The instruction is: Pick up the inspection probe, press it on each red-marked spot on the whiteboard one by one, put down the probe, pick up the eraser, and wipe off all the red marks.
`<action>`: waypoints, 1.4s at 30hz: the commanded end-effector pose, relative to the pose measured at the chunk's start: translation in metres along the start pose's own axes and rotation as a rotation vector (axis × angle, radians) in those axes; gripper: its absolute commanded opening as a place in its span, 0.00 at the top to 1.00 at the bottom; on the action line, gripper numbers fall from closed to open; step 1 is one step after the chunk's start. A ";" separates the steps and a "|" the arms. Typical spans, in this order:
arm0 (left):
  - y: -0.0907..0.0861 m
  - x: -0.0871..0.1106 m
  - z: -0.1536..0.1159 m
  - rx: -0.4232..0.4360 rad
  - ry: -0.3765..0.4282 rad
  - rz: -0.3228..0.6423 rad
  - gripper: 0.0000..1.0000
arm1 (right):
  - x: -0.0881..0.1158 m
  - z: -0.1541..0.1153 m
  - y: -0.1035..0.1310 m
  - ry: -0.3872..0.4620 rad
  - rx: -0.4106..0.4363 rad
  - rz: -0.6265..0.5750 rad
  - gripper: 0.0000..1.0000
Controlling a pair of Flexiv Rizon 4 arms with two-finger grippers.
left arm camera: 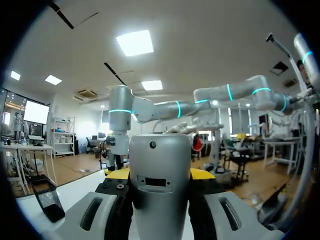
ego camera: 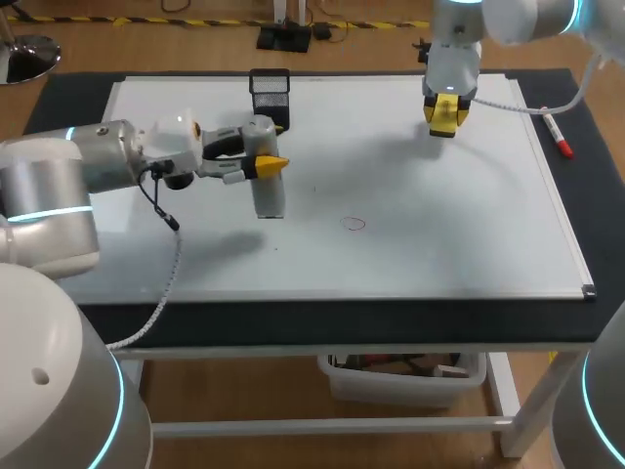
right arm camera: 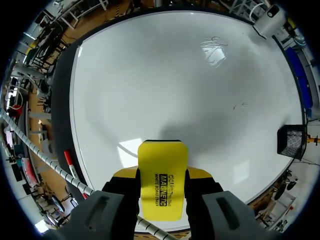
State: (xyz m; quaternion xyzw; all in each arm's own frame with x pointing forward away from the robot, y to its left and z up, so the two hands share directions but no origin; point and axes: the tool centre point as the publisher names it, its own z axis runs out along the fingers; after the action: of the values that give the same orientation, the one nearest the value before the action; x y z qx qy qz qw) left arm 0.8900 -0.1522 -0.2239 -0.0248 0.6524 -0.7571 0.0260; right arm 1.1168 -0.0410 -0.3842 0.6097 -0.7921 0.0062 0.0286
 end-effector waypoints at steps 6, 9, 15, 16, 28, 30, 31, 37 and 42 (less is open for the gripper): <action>0.021 -0.002 0.061 0.028 0.219 -0.044 1.00 | 0.001 -0.001 -0.001 0.002 0.000 -0.002 1.00; 0.026 0.000 0.077 0.031 0.267 -0.057 1.00 | 0.001 -0.001 -0.001 0.002 0.000 -0.002 1.00; 0.035 0.006 0.100 0.035 0.332 -0.085 1.00 | 0.001 -0.001 -0.001 0.002 0.000 -0.002 1.00; 0.037 0.007 0.103 0.033 0.340 -0.090 1.00 | 0.001 -0.001 -0.001 0.002 0.000 -0.002 1.00; 0.048 0.010 0.123 0.022 0.398 -0.111 1.00 | 0.001 -0.001 -0.001 0.002 0.000 -0.002 1.00; 0.049 0.008 0.124 0.021 0.401 -0.107 1.00 | 0.001 -0.001 -0.001 0.002 0.000 -0.002 1.00; 0.050 0.008 0.124 0.021 0.401 -0.107 1.00 | 0.001 -0.001 -0.001 0.002 0.000 -0.002 1.00; 0.055 0.004 0.126 0.021 0.407 -0.107 1.00 | 0.001 -0.001 -0.001 0.002 0.000 -0.002 1.00; 0.062 0.002 0.126 0.018 0.413 -0.116 1.00 | 0.001 -0.001 -0.001 0.002 0.000 -0.002 1.00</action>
State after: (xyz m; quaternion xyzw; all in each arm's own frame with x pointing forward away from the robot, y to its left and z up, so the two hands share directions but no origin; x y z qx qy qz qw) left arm 0.8920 -0.2837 -0.2614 0.0738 0.6421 -0.7514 -0.1327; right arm 1.1168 -0.0410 -0.3842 0.6097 -0.7921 0.0062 0.0284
